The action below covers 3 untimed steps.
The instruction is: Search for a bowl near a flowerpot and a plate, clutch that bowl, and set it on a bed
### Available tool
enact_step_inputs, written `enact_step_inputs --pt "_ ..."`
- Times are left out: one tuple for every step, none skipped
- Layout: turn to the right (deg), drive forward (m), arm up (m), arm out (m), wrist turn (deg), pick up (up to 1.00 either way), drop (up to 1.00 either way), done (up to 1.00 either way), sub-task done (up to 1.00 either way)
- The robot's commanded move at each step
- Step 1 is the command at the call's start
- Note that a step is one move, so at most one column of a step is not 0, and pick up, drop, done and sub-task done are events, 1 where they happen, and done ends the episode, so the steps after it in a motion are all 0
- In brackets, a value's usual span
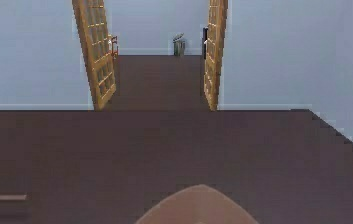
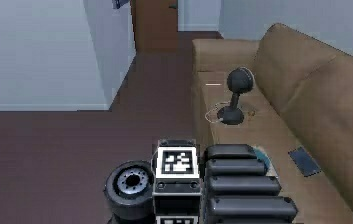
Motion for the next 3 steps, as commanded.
enact_step_inputs --pt "-30.0 0.0 0.0 0.0 0.0 0.0 0.0 0.0 0.0" --pt "0.0 0.15 0.0 0.0 0.0 0.0 0.0 0.0 0.0" --pt "45.0 0.0 0.0 0.0 0.0 0.0 0.0 0.0 0.0"
